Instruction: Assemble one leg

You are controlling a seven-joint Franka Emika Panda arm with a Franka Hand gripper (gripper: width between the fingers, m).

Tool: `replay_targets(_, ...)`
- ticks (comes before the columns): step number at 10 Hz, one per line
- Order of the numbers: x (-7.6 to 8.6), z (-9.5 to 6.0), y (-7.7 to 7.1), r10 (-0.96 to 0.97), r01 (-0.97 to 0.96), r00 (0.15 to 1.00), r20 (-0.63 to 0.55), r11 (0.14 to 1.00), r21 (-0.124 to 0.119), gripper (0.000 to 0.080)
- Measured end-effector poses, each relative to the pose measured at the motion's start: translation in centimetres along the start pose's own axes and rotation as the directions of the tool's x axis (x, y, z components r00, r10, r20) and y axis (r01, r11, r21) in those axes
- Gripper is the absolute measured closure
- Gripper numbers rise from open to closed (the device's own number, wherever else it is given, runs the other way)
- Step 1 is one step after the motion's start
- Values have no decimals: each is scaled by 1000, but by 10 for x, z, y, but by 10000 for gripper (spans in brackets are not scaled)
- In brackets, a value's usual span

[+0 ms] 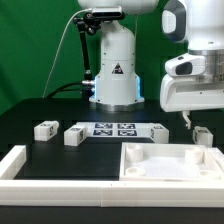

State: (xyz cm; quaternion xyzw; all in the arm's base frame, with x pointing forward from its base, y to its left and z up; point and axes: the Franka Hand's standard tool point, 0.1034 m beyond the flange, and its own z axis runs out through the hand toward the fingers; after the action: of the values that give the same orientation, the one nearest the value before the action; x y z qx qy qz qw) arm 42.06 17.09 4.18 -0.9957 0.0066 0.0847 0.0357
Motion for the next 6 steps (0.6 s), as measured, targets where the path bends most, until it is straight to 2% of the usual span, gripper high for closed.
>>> replay_targets(1,-1,-1,0,-2,3,992,128,1000,-9,151)
replay_targets(3,0,2,-1,-8,13,956,294,1000,-17,151)
replay_targets(4,-9,2,2,-6,19,908,418,999,-27,151)
replay_targets(6,-6,6,3,1,24,793,609,999,-33,151)
